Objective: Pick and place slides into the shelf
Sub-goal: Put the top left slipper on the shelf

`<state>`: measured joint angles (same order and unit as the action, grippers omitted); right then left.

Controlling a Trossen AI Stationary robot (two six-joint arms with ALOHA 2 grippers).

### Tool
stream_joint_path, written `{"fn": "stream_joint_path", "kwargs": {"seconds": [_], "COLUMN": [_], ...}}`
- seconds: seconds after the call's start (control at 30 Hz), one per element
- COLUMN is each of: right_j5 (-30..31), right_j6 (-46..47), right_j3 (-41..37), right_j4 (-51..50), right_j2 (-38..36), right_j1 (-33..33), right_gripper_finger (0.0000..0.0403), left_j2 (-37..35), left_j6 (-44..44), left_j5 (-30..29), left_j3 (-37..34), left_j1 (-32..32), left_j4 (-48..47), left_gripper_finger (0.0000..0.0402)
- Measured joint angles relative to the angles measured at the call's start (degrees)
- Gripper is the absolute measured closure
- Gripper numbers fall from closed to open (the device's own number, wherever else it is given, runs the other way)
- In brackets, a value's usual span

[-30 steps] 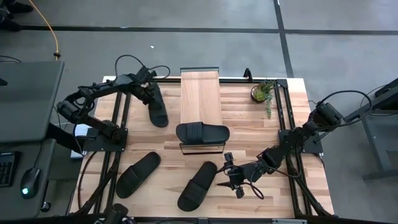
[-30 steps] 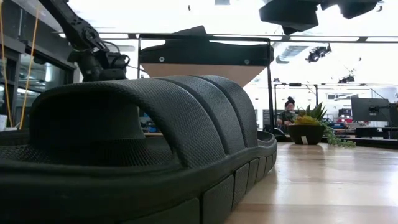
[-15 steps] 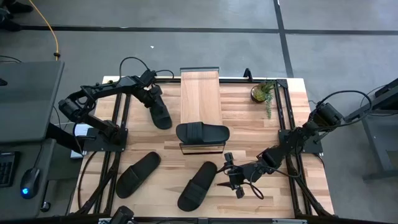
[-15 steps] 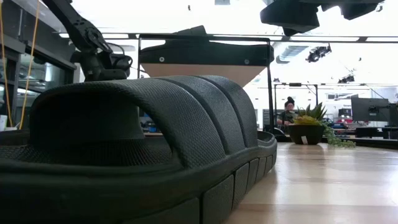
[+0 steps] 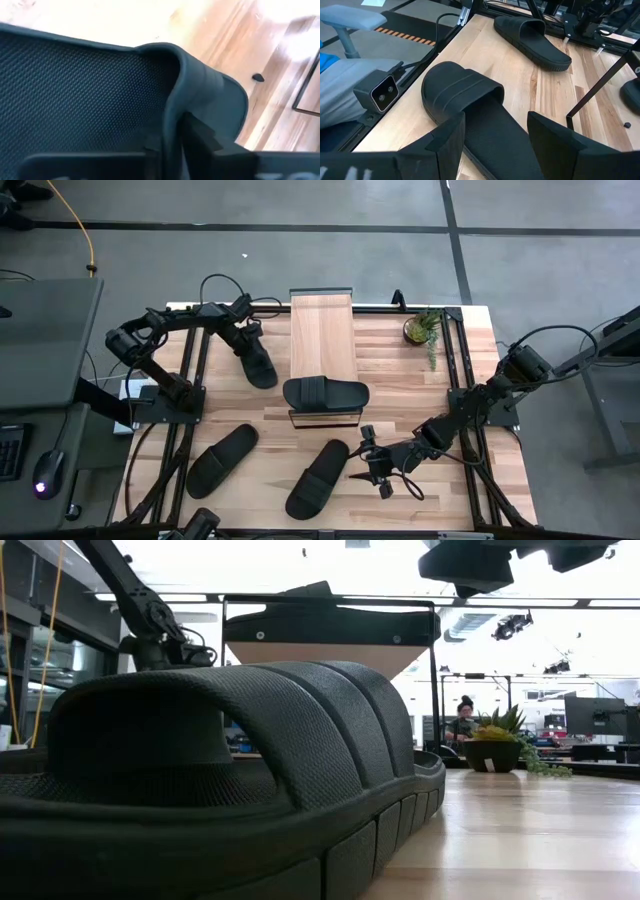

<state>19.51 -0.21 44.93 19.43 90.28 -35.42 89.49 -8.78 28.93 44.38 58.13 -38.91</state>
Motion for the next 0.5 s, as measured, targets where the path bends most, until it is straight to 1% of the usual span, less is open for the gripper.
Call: {"fn": "stream_joint_path", "kwargs": {"seconds": [0.07,0.13,0.27,0.4,0.5], "right_j5": [0.0,0.0,0.0,0.02,0.02], "right_j6": [0.01,0.01,0.01,0.01,0.01], "right_j3": [0.0,0.0,0.0,0.0,0.0], "right_j4": [-0.03,-0.05,-0.07,-0.15,-0.16], "right_j2": [0.0,0.0,-0.01,0.0,0.0], "right_j1": [0.0,0.0,0.0,0.0,0.0], "right_gripper_finger": [0.0197,0.0197,0.0197,0.0197,0.0197], "left_j2": [0.0,0.0,-0.04,-1.26,-3.23], "left_j6": [0.01,0.02,-0.75,-1.33,-1.41], "left_j5": [0.25,0.39,0.3,-0.58,-1.13], "left_j3": [0.0,0.0,0.0,-0.04,-0.09], "left_j1": [-0.01,0.0,-0.01,-0.04,-0.11], "left_j4": [-0.06,-0.12,-0.41,-1.76,-2.98], "left_gripper_finger": [0.0384,0.0394,0.0385,0.0396,0.0393]}}
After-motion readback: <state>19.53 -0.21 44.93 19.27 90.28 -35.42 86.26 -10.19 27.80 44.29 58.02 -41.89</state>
